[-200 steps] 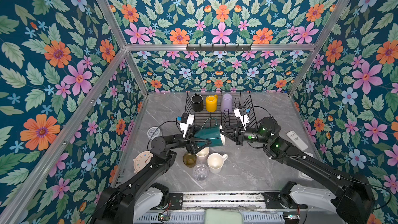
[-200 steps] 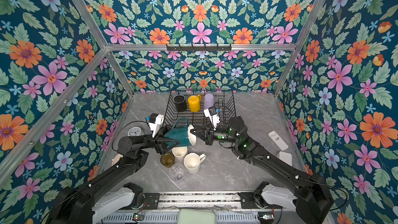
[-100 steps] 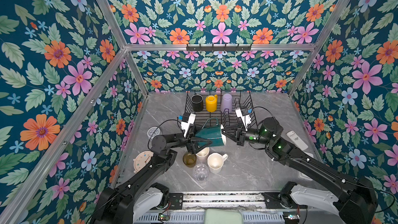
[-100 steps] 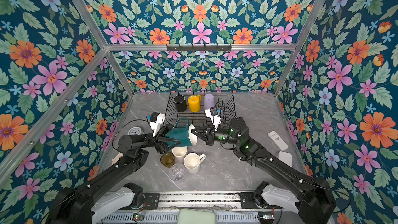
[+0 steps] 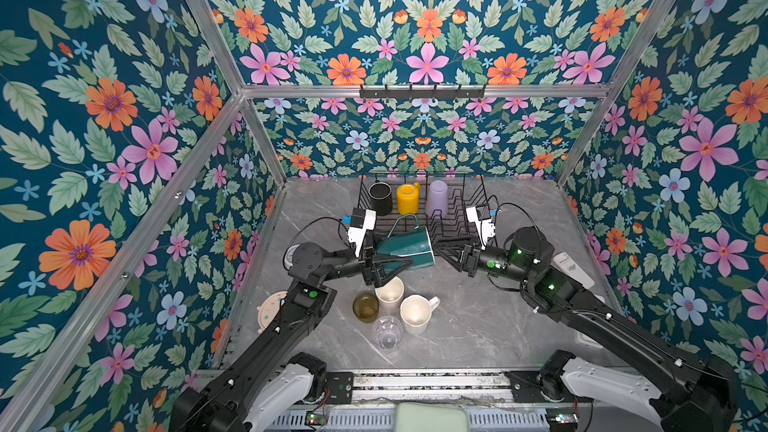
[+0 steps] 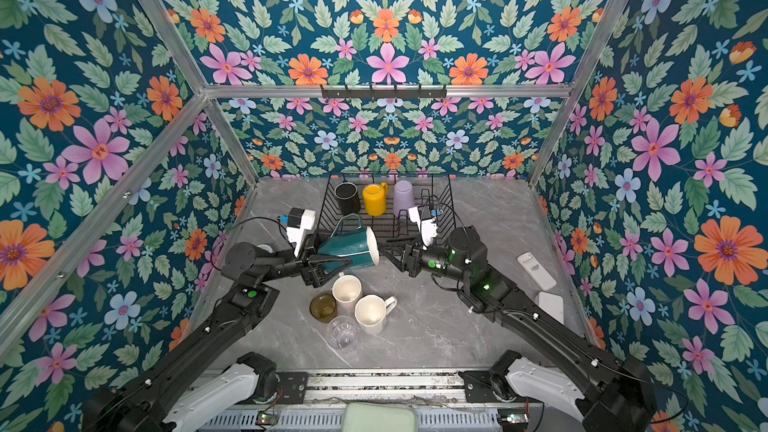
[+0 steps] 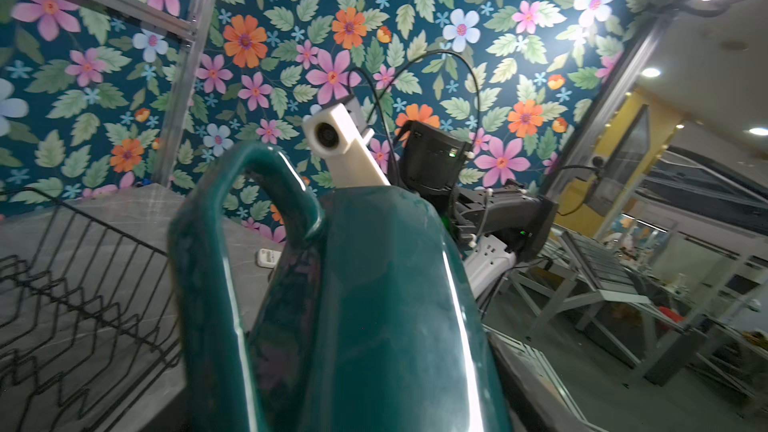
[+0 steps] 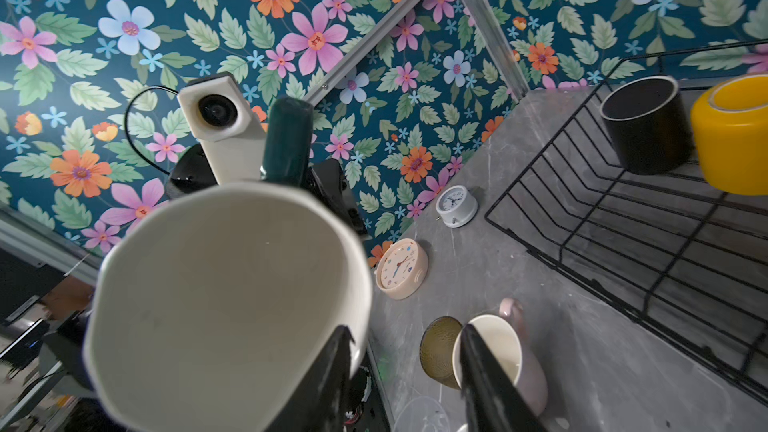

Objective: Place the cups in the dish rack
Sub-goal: 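Lower the green mug into the rack with the left gripper and release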

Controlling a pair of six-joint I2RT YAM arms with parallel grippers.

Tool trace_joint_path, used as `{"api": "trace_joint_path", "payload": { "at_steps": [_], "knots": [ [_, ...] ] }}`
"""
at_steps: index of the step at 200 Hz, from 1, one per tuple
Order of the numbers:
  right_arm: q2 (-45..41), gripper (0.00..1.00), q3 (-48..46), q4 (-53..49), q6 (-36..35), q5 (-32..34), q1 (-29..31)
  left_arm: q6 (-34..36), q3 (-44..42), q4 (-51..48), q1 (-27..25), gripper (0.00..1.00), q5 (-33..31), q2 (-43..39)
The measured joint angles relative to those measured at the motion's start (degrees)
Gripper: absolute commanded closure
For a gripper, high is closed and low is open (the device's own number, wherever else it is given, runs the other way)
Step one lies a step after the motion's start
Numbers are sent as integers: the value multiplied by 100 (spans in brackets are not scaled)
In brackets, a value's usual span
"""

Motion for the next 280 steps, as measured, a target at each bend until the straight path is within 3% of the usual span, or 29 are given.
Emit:
{"api": "trace_joint_path", "payload": {
  "at_steps": [33,61,114,180,280],
  "knots": [
    [-479,23,-26,-758,-153,743,-17,1095,791,-2011,9,100,-883,151],
    [-984,16,-295,-1250,-256,1401,-17,1707,1384,-3412,9,100,-1751,455],
    [-1580,15,-566,-1978,-297,2031,-17,2435,2688,-5335,9,100,-3233,1475],
    [-1827,15,-798,-2391,-295,2249,-17,2881,4013,-6725,4,100,-4854,2992],
    [-2000,15,-1134,-2594,-269,2361,-17,3241,5549,-7875,-13,100,-5956,4868]
  ]
}}
